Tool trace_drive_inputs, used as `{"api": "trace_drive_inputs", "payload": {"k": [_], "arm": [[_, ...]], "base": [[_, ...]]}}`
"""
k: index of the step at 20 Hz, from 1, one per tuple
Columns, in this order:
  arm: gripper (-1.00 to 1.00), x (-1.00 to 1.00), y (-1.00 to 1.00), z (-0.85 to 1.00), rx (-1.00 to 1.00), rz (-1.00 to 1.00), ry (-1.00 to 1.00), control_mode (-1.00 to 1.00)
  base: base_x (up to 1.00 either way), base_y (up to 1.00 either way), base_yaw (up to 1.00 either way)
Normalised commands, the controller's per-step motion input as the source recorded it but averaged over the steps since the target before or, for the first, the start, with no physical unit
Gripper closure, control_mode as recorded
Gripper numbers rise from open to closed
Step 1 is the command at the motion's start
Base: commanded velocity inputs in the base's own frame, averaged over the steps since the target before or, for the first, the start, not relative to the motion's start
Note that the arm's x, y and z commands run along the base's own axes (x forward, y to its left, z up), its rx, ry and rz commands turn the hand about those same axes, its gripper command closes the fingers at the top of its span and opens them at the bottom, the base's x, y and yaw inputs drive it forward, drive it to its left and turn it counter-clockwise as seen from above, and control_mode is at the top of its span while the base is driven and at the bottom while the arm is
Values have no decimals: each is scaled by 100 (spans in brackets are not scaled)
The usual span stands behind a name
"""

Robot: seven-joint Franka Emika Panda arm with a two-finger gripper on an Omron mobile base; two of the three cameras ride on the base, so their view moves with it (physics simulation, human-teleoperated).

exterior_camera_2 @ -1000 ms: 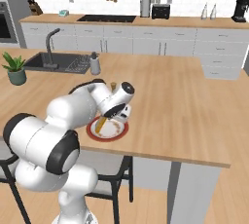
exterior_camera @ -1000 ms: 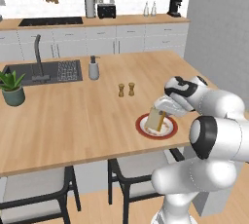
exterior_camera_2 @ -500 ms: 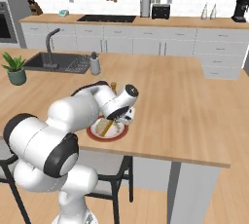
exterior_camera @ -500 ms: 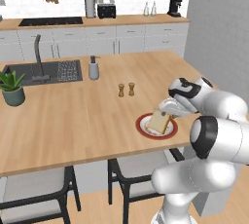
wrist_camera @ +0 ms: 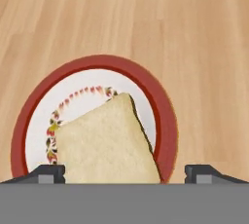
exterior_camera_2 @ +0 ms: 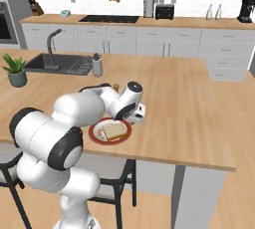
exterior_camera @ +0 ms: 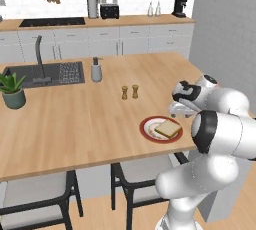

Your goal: Start the toaster. Once the lever pops up, take the bread to the plate on the dining counter.

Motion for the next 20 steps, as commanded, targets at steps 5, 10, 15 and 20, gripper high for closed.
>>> {"api": "trace_drive_inputs", "payload": {"k": [5, 10, 15, 20], "arm": [[-100, -26, 7, 9, -18, 0, -5, -100], [-100, -100, 44, 27, -3, -4, -5, -100], [-100, -100, 44, 46, 0, -11, 0, -100], [-100, -100, 31, 68, 0, -7, 0, -100]], "base": [[0, 0, 0], [0, 0, 0], [0, 0, 0], [0, 0, 0]]}}
